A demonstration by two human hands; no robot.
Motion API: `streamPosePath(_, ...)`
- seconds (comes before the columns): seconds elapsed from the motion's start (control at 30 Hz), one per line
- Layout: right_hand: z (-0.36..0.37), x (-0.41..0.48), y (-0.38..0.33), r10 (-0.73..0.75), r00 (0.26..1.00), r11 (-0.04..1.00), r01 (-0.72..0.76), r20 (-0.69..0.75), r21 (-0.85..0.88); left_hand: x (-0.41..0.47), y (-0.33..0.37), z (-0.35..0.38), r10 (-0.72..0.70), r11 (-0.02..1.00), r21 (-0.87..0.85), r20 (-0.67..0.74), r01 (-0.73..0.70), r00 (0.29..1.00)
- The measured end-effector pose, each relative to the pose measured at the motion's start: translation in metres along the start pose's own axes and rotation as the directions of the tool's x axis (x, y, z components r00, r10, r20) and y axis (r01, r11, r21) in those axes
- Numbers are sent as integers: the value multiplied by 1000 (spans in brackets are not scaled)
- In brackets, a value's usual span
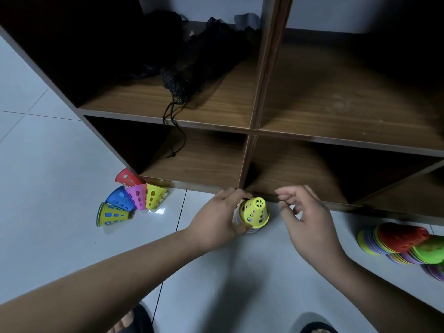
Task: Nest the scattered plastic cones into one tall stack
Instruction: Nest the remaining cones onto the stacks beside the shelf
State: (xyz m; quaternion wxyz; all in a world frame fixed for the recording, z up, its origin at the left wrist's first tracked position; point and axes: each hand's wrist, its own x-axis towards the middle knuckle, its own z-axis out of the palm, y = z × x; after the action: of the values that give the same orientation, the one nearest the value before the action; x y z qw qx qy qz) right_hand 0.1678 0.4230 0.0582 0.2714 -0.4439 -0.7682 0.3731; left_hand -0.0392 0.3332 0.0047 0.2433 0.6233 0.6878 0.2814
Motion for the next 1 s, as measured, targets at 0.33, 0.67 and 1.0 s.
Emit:
streamPosePath(0.33,61,13,-71,-464,818,832,534,340,-150,-77,-88,-57,-138,987,73,-83,144,987)
streamPosePath(0.67,208,46,-66,-306,677,769,590,669,-246,-147,-202,-123,-232,890,357,-185,285,955)
streamPosePath(1.0,293,86,-53,-77,670,879,395,738,-267,-170,-262,-137,-381,756,528,-127,387,916)
